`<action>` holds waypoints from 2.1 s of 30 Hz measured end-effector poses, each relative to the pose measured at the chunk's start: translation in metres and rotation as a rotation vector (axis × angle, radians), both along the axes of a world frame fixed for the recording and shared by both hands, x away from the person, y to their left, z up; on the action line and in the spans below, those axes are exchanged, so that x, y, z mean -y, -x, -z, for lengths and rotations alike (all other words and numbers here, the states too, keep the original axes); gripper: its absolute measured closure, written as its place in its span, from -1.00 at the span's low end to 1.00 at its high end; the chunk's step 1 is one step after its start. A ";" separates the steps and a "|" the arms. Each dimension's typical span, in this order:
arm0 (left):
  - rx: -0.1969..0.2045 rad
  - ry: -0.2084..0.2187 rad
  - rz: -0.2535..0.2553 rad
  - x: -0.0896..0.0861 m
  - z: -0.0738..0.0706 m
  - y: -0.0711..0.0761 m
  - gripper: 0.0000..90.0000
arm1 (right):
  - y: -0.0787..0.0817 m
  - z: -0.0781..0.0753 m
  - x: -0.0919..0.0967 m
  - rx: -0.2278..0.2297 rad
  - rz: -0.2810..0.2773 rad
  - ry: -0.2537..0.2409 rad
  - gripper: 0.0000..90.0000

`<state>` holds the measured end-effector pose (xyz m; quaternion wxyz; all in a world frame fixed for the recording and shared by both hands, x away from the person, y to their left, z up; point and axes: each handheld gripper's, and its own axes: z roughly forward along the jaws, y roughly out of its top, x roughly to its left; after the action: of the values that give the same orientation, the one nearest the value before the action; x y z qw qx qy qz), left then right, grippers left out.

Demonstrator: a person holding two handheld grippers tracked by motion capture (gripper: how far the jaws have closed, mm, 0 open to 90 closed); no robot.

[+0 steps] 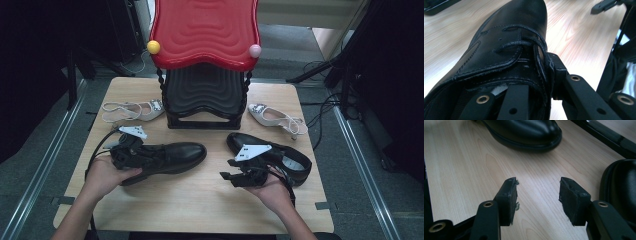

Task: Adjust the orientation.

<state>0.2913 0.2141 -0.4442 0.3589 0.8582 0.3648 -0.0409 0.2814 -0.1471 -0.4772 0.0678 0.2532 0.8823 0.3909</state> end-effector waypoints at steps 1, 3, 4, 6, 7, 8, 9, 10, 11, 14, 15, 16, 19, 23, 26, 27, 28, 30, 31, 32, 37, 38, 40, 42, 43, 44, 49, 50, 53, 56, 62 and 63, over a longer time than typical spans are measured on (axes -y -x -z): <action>0.003 0.006 0.002 0.009 0.000 -0.002 0.79 | 0.000 0.000 0.001 -0.002 0.005 -0.002 0.09; 0.002 0.006 -0.002 0.014 0.000 -0.003 0.79 | 0.001 0.000 0.003 0.003 0.007 -0.005 0.09; 0.004 -0.002 -0.002 0.019 0.000 -0.004 0.79 | 0.001 0.000 0.003 0.003 0.007 -0.005 0.09; -0.004 -0.003 0.000 0.029 0.000 -0.006 0.80 | 0.001 0.000 0.004 0.001 0.014 -0.007 0.09; -0.022 0.004 -0.009 0.034 -0.001 -0.008 0.80 | 0.001 0.000 0.005 0.002 0.013 -0.010 0.09; -0.031 0.006 -0.017 0.038 -0.002 -0.009 0.81 | 0.001 0.000 0.005 0.001 0.016 -0.011 0.09; -0.038 0.017 -0.048 0.049 -0.003 -0.010 0.80 | 0.002 0.000 0.005 -0.005 0.023 -0.010 0.09; -0.038 0.017 -0.048 0.049 -0.003 -0.010 0.80 | 0.002 0.000 0.005 -0.005 0.023 -0.010 0.09; -0.036 0.018 -0.063 0.055 -0.003 -0.011 0.80 | 0.002 0.000 0.006 -0.002 0.026 -0.011 0.09; -0.005 0.008 -0.071 0.072 0.006 -0.007 0.82 | 0.002 0.000 0.007 0.000 0.030 -0.012 0.08; -0.017 0.017 -0.077 0.074 0.009 -0.006 0.82 | 0.003 -0.001 0.009 0.005 0.034 -0.019 0.08; -0.029 0.031 -0.088 0.075 0.011 -0.006 0.82 | 0.003 -0.001 0.009 0.005 0.034 -0.019 0.08; -0.059 0.040 -0.106 0.077 0.016 -0.004 0.81 | 0.003 -0.002 0.009 0.016 0.031 -0.028 0.09; -0.077 0.030 -0.120 0.073 0.022 -0.003 0.80 | 0.002 -0.001 0.006 0.013 0.023 -0.019 0.09; -0.052 0.042 -0.111 0.072 0.024 -0.002 0.75 | 0.001 0.001 0.003 0.012 0.021 -0.015 0.09; -0.043 0.029 -0.098 0.073 0.025 -0.001 0.73 | 0.000 0.001 0.002 0.011 0.019 -0.014 0.09; -0.038 0.011 -0.079 0.073 0.025 0.000 0.70 | -0.001 0.002 0.001 0.011 0.018 -0.014 0.09; -0.032 -0.003 -0.077 0.071 0.025 0.000 0.54 | -0.001 0.002 -0.001 0.010 0.017 -0.014 0.07; -0.030 -0.006 -0.074 0.068 0.024 -0.001 0.46 | -0.002 0.003 -0.003 0.012 0.018 -0.013 0.06; -0.026 -0.001 -0.070 0.065 0.023 -0.001 0.46 | -0.002 0.003 -0.003 0.012 0.018 -0.013 0.06; -0.033 0.020 -0.046 0.049 0.014 0.001 0.37 | -0.001 0.001 -0.003 0.013 0.018 -0.023 0.06; -0.037 0.025 -0.040 0.045 0.011 0.002 0.32 | -0.001 0.001 -0.003 0.013 0.017 -0.026 0.06; -0.027 0.019 -0.042 0.038 0.005 0.004 0.32 | -0.001 0.001 -0.004 0.011 0.021 -0.027 0.06; -0.035 0.025 -0.047 0.031 -0.001 0.005 0.34 | -0.001 0.000 -0.004 0.011 0.023 -0.029 0.06; -0.030 0.014 -0.042 0.029 -0.004 0.006 0.36 | -0.001 0.000 -0.005 0.012 0.023 -0.030 0.07; -0.008 0.004 -0.036 0.026 -0.006 0.007 0.41 | 0.000 0.000 -0.006 0.007 0.024 -0.034 0.08; 0.023 0.050 -0.039 0.006 -0.022 0.007 0.79 | 0.002 -0.002 -0.012 0.008 0.028 -0.048 0.13; 0.029 0.043 -0.038 0.003 -0.024 0.005 0.79 | 0.002 -0.002 -0.012 0.008 0.028 -0.048 0.13; 0.037 0.019 -0.050 -0.006 -0.022 -0.003 0.96 | 0.001 -0.002 -0.017 0.001 0.033 -0.060 0.24; 0.048 0.009 -0.061 -0.014 -0.014 -0.013 1.00 | 0.001 0.001 -0.025 -0.014 0.039 -0.063 0.34; 0.054 0.000 -0.055 -0.021 0.005 -0.026 1.00 | 0.007 0.009 -0.041 0.010 0.092 -0.105 0.52; 0.055 -0.002 -0.050 -0.022 0.008 -0.027 1.00 | 0.007 0.011 -0.044 0.010 0.089 -0.097 0.57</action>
<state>0.3183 0.2364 -0.4526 0.3690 0.8500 0.3759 -0.0082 0.2747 -0.1035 -0.4883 0.0773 0.2932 0.8498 0.4312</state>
